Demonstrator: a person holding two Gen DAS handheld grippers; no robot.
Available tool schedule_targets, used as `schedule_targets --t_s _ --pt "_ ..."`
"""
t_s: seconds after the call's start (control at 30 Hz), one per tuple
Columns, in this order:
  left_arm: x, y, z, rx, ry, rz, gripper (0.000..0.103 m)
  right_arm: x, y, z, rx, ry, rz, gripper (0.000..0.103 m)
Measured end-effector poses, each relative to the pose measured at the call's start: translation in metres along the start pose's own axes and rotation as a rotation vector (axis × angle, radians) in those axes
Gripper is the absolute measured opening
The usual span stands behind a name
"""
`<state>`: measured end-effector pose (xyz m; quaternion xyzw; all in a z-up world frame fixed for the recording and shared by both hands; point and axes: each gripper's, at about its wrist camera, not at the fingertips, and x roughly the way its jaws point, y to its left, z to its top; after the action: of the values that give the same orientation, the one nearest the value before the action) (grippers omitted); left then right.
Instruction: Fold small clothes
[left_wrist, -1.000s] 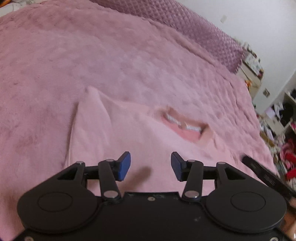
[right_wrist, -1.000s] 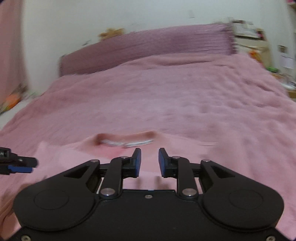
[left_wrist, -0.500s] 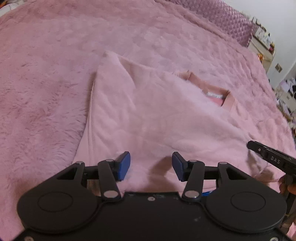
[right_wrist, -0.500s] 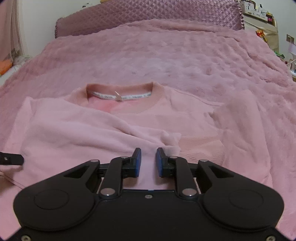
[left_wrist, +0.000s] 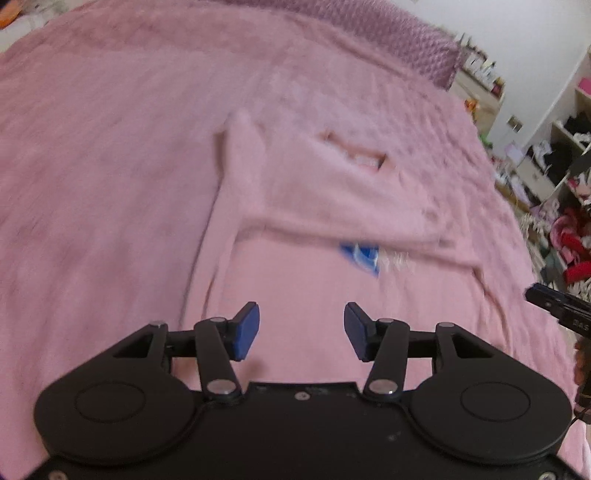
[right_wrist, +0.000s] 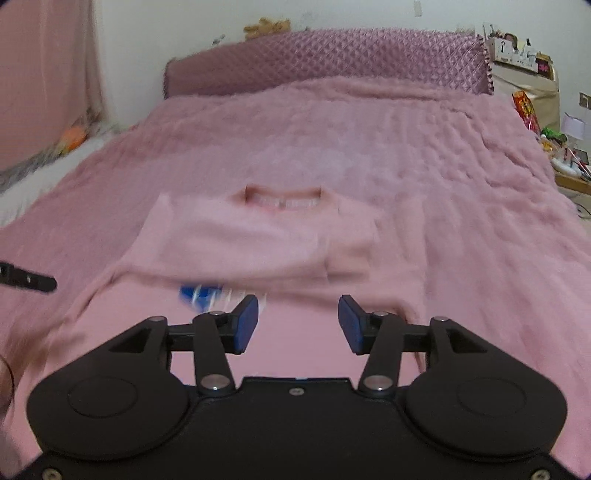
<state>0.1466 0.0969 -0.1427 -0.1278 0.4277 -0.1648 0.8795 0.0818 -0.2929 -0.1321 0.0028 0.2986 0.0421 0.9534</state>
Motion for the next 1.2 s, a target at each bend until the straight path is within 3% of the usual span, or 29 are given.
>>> schedule_targets --t_s 0.27,0.57,0.83,0.97,1.2 --pt "-0.048 0.021 -0.070 -0.064 0.121 0.109 0.053 -0.055 -0.002 -0.052 0.064 0.130 -0.033 0.049" --pt "-0.039 0.017 -0.108 -0.045 0.235 0.209 0.054 -0.075 -0.007 -0.095 0.170 0.261 -0.093 0.050" --pt "-0.021 0.036 -0.130 -0.090 0.319 0.197 0.054 -0.069 -0.026 -0.122 0.250 0.339 -0.107 0.050" --pt "-0.014 0.046 -0.129 -0.128 0.346 0.133 0.054 -0.059 -0.036 -0.131 0.290 0.367 -0.103 0.050" --pt "-0.010 0.055 -0.123 -0.163 0.357 0.079 0.055 -0.044 -0.049 -0.138 0.382 0.383 -0.019 0.055"
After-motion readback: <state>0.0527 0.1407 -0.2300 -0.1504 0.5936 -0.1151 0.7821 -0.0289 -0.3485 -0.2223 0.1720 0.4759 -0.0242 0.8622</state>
